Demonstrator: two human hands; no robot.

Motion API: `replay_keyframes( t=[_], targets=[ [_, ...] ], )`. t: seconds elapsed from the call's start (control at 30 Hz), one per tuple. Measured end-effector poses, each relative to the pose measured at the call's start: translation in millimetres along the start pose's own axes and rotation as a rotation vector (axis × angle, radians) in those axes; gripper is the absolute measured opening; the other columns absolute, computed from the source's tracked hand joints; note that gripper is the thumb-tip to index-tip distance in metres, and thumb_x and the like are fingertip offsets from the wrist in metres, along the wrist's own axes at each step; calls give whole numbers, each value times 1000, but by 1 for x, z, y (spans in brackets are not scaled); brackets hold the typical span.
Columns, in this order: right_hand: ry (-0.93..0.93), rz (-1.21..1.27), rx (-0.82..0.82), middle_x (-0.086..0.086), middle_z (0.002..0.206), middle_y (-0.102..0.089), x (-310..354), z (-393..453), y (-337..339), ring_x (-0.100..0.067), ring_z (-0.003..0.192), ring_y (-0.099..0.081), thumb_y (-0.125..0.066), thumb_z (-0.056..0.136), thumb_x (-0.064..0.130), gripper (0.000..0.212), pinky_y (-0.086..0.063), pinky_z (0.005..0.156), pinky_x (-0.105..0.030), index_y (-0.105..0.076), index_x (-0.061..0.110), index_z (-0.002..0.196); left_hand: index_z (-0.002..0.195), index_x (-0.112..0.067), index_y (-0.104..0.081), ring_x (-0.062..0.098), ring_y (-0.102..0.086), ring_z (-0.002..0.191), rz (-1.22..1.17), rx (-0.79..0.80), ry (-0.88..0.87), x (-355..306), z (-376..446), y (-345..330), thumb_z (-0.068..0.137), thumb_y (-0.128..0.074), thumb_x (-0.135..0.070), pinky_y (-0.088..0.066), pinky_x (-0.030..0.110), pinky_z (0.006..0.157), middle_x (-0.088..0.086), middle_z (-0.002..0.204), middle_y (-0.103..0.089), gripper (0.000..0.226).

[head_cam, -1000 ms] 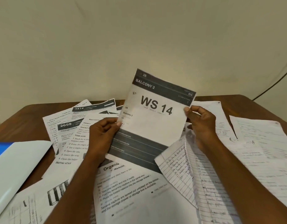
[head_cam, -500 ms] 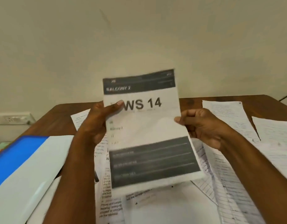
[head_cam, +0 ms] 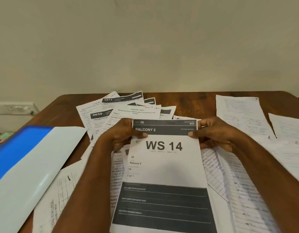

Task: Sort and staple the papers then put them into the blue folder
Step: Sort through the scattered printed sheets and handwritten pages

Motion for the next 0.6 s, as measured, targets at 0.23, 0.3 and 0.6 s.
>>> replay_keyframes(
  t=[0.23, 0.3, 0.6],
  targets=[
    [-96, -157, 163, -14, 105, -80, -7, -2, -8, -35, 95, -78, -83, 82, 0, 34, -64, 75, -37, -74, 3, 115, 115, -12, -76, 36, -78, 96, 223, -35, 34, -8, 4, -5, 82, -84, -4, -63, 50, 88, 13, 107, -81, 35],
    [-86, -193, 170, -15, 106, -79, -7, 0, -10, -37, 95, -78, -84, 82, 1, 35, -63, 75, -37, -73, 3, 115, 112, -10, -76, 35, -79, 92, 255, -60, 46, -8, 5, -6, 82, -84, -4, -63, 49, 87, 13, 104, -81, 32],
    [-91, -274, 193, -19, 102, -79, -7, -2, -4, -22, 69, -74, -83, 84, 6, 36, -62, 56, -25, -73, 5, 119, 114, -20, -80, 36, -77, 100, 361, -8, 77, -8, 5, -10, 85, -83, -15, -60, 54, 95, 8, 106, -81, 30]
  ],
)
Point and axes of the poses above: each hand's wrist, its own z-axis towards the middle knuckle, its own y-axis out of the back of the hand, x = y × z, the point moved 5 cm from there along z, towards the middle knuckle
